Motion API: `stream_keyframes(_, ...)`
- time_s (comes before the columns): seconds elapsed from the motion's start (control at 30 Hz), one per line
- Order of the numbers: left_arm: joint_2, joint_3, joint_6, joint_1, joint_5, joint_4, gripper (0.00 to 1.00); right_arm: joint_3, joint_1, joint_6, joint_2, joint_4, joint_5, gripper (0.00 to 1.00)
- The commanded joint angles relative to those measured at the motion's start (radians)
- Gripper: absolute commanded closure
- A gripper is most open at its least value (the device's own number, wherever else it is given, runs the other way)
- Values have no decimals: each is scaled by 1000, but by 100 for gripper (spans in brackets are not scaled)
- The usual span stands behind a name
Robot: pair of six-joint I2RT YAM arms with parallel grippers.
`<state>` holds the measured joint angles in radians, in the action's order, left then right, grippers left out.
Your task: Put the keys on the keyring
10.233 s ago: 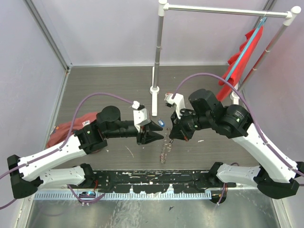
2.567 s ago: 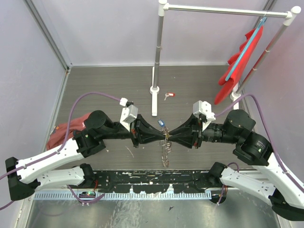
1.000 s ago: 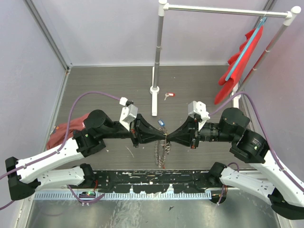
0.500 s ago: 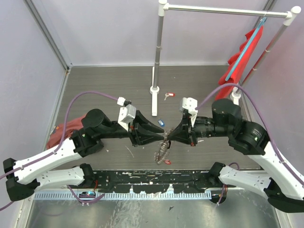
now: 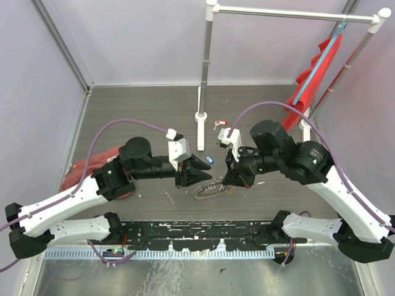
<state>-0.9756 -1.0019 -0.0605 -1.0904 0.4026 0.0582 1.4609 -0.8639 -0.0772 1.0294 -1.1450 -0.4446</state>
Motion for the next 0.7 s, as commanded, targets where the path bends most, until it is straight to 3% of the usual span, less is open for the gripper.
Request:
stream_keyframes(0.0,-45,-87,102,-3,10,140,62,52,-1,-6,9,-39,20,99)
stream_keyframes(0.47,-139,-180,232,-8,115,270,60,45,-1,-2,55,-79,-16,99)
stream_keyframes(0.67,-160,-187,263,-41,84,286,60,36,-2,6,67,-70,-37,99)
